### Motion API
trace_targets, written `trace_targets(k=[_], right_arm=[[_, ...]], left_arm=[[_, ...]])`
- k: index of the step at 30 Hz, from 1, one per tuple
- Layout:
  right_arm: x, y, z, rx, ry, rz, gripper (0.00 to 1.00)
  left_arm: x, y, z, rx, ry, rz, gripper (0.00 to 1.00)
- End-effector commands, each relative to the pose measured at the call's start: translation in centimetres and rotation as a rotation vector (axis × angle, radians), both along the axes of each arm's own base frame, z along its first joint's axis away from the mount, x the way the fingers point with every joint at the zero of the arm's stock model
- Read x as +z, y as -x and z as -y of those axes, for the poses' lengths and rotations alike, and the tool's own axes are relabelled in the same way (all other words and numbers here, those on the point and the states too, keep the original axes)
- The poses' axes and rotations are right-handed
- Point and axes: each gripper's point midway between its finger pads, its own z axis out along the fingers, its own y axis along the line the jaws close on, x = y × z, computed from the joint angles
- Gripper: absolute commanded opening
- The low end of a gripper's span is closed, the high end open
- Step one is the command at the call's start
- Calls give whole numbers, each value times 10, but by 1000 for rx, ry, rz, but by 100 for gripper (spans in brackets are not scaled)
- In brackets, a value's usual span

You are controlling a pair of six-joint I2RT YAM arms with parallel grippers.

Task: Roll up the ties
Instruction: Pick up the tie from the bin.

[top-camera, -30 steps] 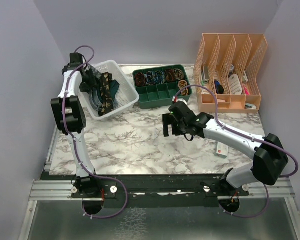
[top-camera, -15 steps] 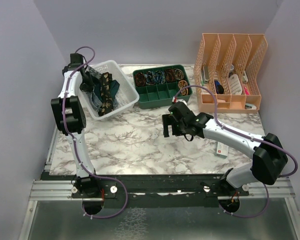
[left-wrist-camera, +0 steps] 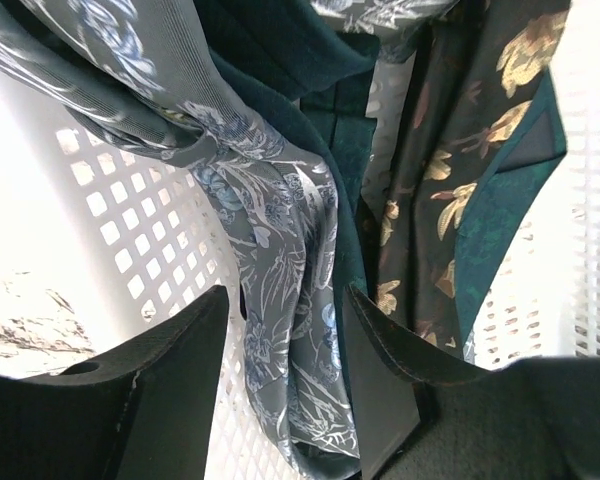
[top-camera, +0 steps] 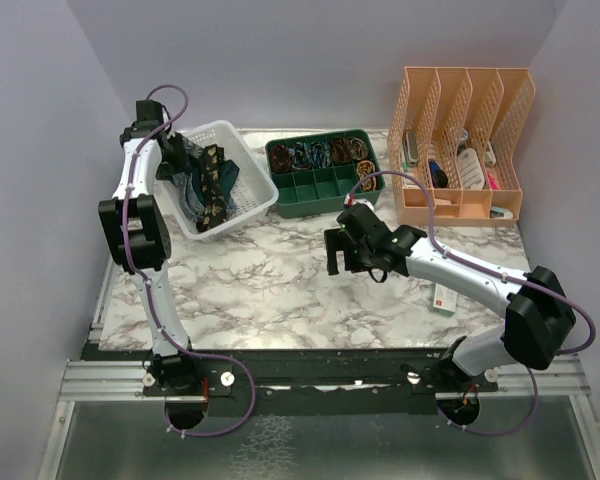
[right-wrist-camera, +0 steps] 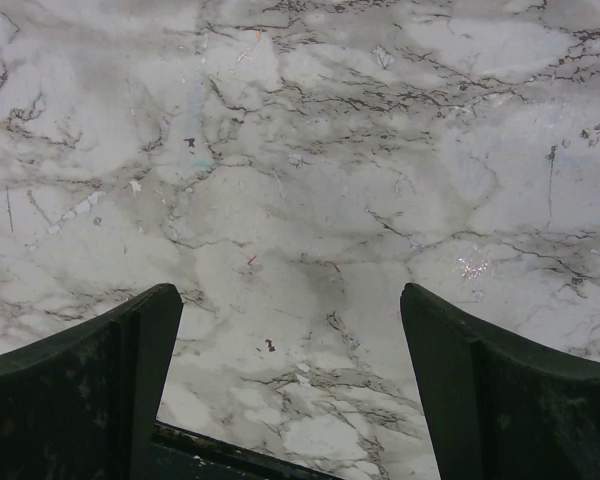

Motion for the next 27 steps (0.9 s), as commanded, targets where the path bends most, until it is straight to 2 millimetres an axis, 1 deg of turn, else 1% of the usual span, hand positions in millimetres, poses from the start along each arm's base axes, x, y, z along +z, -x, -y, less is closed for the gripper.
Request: trace_targets(k=[1, 5, 8, 12, 15, 16, 17, 18, 20, 22, 24, 27], right_arm=[[0, 2, 5, -15, 20, -6, 98], [-2, 1, 3, -12, 21, -12, 98], [-5, 2, 4, -12, 28, -22, 98], [-7, 3, 5, -15, 37, -28, 98], [-8, 4, 6, -16, 41, -31, 98], [-8, 4, 7, -16, 42, -32, 98], [-9, 4, 7, -16, 46, -34, 98], [-9, 4, 7, -16, 48, -36, 98], [-9, 4, 7, -20, 51, -38, 98], [-10, 4, 8, -23, 54, -43, 98], [-10, 4, 8, -25, 53, -45, 98], [-8, 4, 6, -24, 41, -41, 98]], left_arm=[[-34, 17, 4, -39, 11, -108, 50], [-43, 18, 6, -53, 20, -127, 50], [-52, 20, 9, -62, 36, -146, 48], [-54, 22, 11, -65, 39, -151, 51], [-48, 20, 8, -56, 20, -139, 40], [-47, 19, 5, -51, 9, -136, 34], [-44, 19, 4, -46, 2, -133, 20], [-40, 19, 4, -43, -1, -125, 11], [-31, 18, 0, -29, -17, -108, 1], [-19, 16, -1, -26, -27, -82, 0], [-2, 12, -1, -32, -34, -42, 0], [39, 5, -2, -18, -45, 50, 0]])
